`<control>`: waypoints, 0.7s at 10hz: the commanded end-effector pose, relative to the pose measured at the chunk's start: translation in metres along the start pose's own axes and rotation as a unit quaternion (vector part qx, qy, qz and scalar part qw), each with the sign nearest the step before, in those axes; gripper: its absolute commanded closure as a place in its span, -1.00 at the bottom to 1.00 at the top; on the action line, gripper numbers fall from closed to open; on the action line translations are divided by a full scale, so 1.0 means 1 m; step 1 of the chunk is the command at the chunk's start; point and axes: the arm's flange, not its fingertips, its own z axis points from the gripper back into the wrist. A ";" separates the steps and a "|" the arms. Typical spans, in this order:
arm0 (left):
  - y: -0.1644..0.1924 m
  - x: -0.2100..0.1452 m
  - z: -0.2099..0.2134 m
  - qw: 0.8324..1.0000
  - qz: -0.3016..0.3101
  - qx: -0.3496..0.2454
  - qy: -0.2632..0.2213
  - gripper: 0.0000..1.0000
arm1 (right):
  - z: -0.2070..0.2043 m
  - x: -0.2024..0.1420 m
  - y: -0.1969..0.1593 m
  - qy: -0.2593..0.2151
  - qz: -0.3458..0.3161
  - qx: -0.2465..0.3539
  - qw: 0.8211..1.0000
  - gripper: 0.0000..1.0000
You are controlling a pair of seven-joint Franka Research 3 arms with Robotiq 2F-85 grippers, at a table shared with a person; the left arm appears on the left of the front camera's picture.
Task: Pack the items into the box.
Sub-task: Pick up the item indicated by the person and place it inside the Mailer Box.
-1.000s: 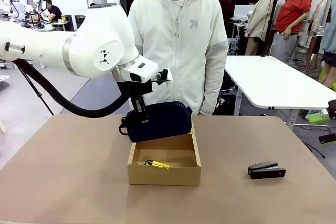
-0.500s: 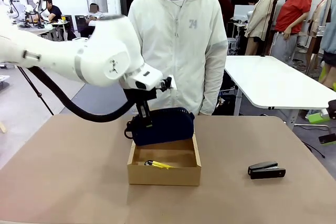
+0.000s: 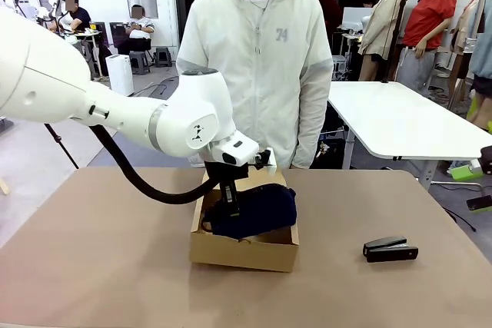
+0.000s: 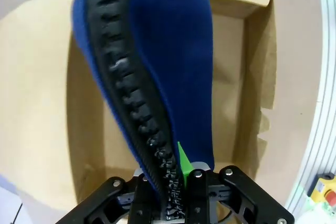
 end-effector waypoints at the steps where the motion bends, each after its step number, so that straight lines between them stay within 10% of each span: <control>1: 0.004 0.000 -0.006 0.999 -0.001 -0.018 0.032 1.00 | 0.001 -0.002 -0.001 0.002 0.009 -0.002 1.000 -1.00; 7: -0.002 -0.003 -0.023 0.994 -0.039 -0.041 0.088 1.00 | 0.001 -0.002 -0.001 0.002 0.009 -0.002 1.000 -1.00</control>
